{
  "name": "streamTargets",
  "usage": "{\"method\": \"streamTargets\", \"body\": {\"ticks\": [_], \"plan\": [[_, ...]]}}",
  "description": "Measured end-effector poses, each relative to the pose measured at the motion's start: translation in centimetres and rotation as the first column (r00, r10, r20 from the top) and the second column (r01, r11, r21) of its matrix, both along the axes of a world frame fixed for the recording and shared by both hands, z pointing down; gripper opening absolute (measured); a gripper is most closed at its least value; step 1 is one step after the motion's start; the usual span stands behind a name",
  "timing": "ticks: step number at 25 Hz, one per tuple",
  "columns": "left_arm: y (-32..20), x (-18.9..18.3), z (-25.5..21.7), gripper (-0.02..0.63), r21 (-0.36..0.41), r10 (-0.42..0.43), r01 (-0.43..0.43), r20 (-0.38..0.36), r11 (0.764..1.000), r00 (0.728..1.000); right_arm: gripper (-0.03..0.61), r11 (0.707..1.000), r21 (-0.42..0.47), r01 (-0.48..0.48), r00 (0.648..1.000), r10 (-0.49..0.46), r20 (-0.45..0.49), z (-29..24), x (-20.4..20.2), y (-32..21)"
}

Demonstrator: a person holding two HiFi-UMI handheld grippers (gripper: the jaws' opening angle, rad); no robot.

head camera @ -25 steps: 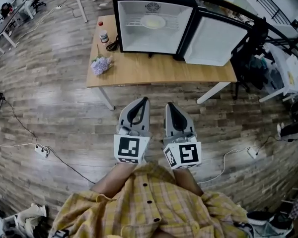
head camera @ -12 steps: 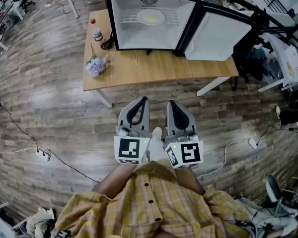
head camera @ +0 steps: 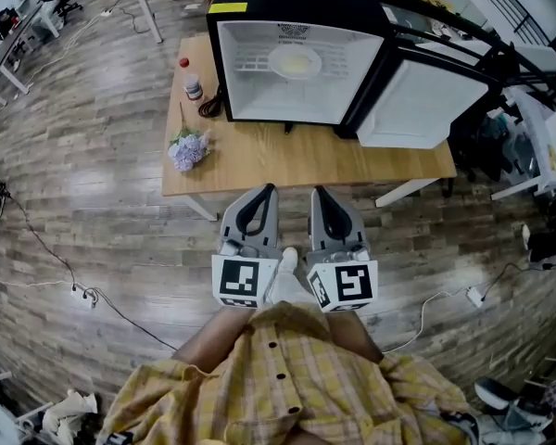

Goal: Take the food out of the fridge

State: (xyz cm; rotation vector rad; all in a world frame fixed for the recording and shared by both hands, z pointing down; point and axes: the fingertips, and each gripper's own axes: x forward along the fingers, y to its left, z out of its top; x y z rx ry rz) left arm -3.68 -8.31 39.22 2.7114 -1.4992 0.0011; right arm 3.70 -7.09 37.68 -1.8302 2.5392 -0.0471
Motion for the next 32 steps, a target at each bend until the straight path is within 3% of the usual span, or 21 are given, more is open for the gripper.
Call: {"method": "streamTargets", "body": {"ticks": [20,27,32], "plan": [[-11.8,3.5,-1.2,0.008,0.020,-0.095,0.094,0.054,0.995,0.994,0.008,0.995,0.035,0.091,0.996,-0.091,-0.003,-0.8,3.7,-12.9],[-14.0,3.1,-0.7,0.008,0.004,-0.103,0.103,0.049,0.995,0.993,0.008,0.994,0.030,0.105,0.988,-0.101,-0.114,0.0,3.3,-15.7],[-16.3,2.2,-0.6,0.008,0.004,-0.086,0.086,0.042,0.996,0.995,0.012,0.994,0.002,0.111,0.961,-0.107,-0.254,0.9,2.3,-18.7]]}}
